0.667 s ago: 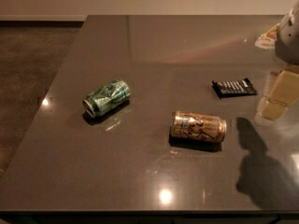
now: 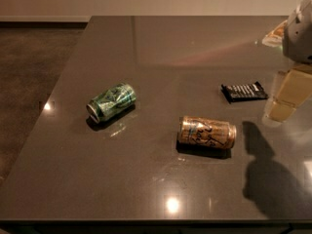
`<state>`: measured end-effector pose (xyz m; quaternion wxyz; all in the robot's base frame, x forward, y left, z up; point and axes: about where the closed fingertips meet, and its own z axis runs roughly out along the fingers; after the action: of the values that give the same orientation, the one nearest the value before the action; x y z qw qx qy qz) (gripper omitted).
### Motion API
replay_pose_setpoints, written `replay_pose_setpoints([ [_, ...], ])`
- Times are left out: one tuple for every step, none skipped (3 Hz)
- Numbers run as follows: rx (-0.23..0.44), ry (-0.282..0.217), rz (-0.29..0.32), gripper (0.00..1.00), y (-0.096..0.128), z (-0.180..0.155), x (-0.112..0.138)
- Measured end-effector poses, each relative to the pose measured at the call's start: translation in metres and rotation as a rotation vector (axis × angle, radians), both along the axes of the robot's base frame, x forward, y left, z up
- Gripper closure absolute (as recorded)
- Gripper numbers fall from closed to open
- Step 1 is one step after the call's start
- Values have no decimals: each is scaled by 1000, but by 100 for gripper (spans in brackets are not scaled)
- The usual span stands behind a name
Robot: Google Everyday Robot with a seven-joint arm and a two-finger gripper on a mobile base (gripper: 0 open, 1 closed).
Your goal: Place green can upright
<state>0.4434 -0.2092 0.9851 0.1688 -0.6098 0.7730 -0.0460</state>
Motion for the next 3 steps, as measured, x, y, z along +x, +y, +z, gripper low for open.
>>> replay_pose_setpoints([
  [17, -27, 70, 0, 30, 6, 19],
  [41, -52, 159, 0, 68, 12, 40],
  [58, -62, 263, 0, 107, 14, 59],
])
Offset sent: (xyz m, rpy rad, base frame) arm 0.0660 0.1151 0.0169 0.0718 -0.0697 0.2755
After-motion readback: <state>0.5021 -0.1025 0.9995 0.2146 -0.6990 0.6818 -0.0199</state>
